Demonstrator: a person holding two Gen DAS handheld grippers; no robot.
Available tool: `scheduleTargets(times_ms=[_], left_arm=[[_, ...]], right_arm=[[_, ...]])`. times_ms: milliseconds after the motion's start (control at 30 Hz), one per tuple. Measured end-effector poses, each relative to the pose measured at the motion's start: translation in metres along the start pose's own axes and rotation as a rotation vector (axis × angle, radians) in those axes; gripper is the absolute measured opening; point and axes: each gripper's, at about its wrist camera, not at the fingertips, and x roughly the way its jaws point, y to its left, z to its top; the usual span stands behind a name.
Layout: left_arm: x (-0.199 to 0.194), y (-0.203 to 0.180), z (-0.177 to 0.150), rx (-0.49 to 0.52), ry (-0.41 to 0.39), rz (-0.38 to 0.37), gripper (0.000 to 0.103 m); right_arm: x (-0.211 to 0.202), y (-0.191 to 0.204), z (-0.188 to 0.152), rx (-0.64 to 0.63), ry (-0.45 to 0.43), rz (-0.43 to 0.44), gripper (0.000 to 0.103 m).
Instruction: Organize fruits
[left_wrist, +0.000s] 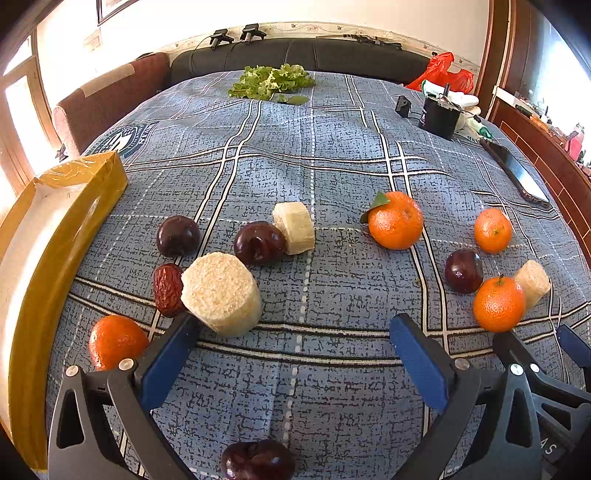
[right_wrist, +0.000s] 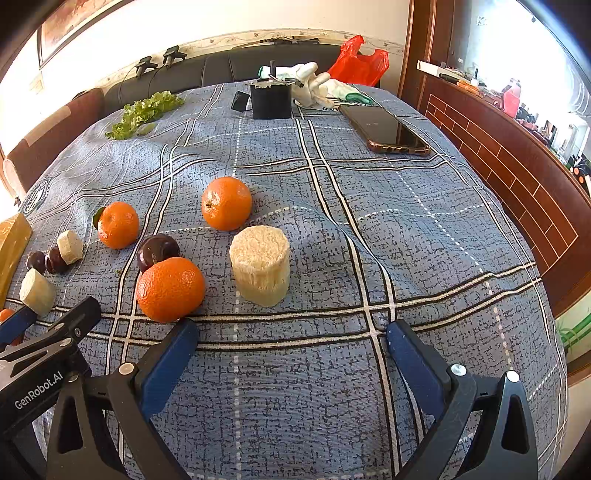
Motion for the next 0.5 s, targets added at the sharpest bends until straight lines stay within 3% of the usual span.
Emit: scheduleTargets(times_ms=[500], left_arm=[[-0.0007, -0.0011, -0.0015, -0.002, 0.000, 0.001, 0.103]], right_arm=[[-0.0001, 0.0001, 0.0001, 0.000, 0.000, 0.000, 0.103]])
